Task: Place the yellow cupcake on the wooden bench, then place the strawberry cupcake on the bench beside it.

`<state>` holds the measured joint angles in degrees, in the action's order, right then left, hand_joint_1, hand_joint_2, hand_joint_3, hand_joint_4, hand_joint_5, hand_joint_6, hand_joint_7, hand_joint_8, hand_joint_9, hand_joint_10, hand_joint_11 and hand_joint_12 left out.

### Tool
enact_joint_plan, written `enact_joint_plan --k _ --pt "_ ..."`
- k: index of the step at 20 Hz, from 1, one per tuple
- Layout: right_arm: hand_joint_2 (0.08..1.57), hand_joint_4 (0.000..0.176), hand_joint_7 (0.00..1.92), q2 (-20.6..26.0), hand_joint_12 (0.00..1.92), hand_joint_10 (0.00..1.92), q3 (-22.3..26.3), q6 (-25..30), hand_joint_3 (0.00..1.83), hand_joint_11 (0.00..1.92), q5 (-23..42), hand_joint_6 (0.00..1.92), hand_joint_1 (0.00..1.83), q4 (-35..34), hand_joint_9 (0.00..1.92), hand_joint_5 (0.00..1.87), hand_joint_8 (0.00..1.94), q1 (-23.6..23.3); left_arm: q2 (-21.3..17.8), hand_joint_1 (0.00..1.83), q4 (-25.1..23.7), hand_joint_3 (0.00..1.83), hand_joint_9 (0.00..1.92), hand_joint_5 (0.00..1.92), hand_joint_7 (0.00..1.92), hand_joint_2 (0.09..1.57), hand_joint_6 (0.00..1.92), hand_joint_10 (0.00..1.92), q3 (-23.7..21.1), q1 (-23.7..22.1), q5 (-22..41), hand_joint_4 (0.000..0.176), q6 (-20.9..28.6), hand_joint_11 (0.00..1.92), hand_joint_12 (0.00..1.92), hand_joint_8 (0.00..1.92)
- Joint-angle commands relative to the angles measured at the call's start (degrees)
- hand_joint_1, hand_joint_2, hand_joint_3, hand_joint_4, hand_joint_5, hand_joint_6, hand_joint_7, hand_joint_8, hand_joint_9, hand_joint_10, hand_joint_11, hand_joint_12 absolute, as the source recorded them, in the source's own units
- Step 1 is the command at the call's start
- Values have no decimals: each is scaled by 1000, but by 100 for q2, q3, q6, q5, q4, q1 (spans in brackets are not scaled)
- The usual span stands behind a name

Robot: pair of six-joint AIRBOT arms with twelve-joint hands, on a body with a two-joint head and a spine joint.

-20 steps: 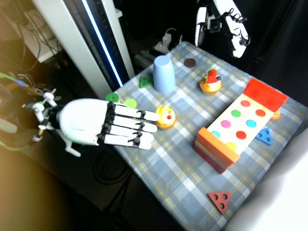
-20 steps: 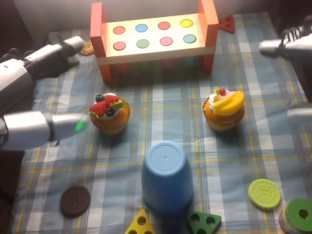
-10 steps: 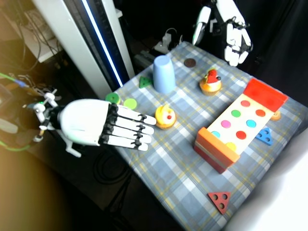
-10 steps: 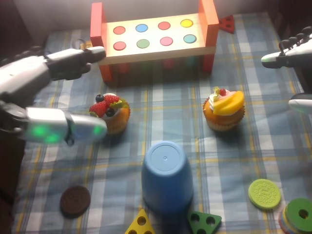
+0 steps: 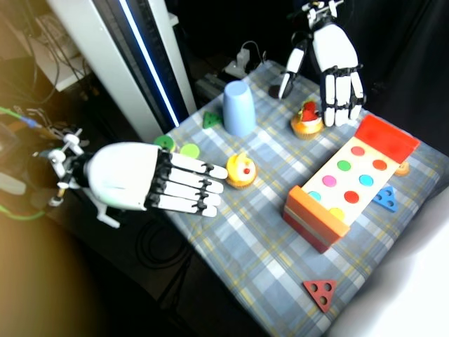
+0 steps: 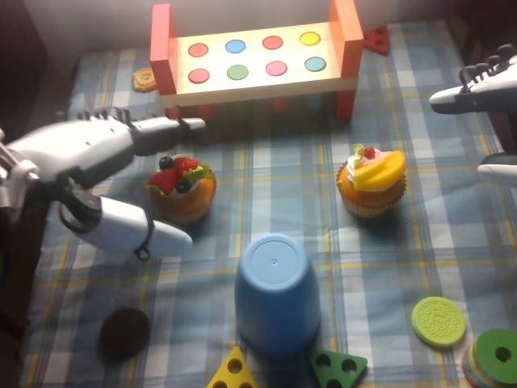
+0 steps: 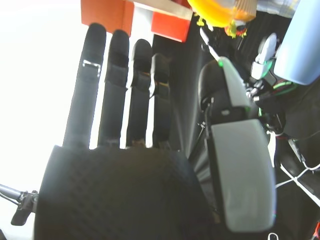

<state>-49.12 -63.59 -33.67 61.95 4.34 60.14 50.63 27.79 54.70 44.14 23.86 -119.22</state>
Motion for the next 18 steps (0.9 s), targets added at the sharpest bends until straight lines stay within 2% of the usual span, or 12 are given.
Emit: enact_joint_plan --k 1,4,6,8,9,10,12,14,15,16,17,18 --pt "1231 0 748 19 321 3 -18 35 2 556 698 0 786 -143 714 617 0 -86 25 719 32 7 326 130 298 899 9 5 65 -101 451 176 -44 0 554 9" --pt "1226 0 760 18 331 10 -19 35 0 594 698 4 789 -145 737 611 4 -86 93 748 125 4 353 154 311 909 10 12 153 -141 403 176 -68 0 524 9" --pt "1232 0 766 18 329 9 -18 38 2 604 698 2 773 -146 746 611 4 -86 116 793 149 6 532 375 556 967 18 23 169 -158 382 171 -68 0 677 20" --pt "1234 0 788 12 323 8 -18 41 2 598 698 7 775 -159 750 626 12 -86 194 760 183 4 729 713 863 1026 18 28 209 -179 366 46 -68 0 723 28" --pt "1236 0 787 8 315 6 -18 42 3 584 698 8 773 -161 746 630 10 -85 238 710 196 3 793 799 975 1067 10 29 230 -211 367 12 -68 0 695 35" --pt "1238 0 787 7 310 4 -18 42 2 577 698 7 793 -162 742 631 8 -85 273 687 206 5 813 824 1018 1084 10 31 247 -266 361 17 -68 0 692 43" --pt "1236 0 781 7 307 2 -18 50 1 582 698 6 807 -165 741 640 3 -85 312 724 211 3 838 855 1043 1093 10 33 266 -326 367 0 -68 0 683 42" --pt "1237 0 779 7 309 2 -18 50 1 601 698 4 796 -167 741 644 1 -85 338 798 230 0 946 967 1154 1070 20 65 270 -341 402 0 -54 36 701 61" --pt "1240 0 781 7 309 3 -17 50 2 604 698 4 792 -168 746 644 2 -85 352 959 234 0 964 966 1189 1111 788 89 278 -345 433 136 1 36 719 57" --pt "1240 0 780 7 304 2 -15 57 2 595 698 5 792 -170 742 648 1 -84 358 954 234 7 979 879 1209 1155 1085 111 285 -345 475 168 93 60 745 63" --pt "1239 0 778 7 297 1 -15 66 1 586 699 2 769 -171 740 643 0 -84 358 965 234 0 1021 880 1249 1161 1120 150 286 -345 516 174 147 76 752 83" --pt "1233 0 780 7 304 3 -14 76 0 613 700 2 778 -172 749 646 1 -84 340 986 179 0 980 902 1264 1155 1094 327 284 -344 582 155 299 69 702 134"
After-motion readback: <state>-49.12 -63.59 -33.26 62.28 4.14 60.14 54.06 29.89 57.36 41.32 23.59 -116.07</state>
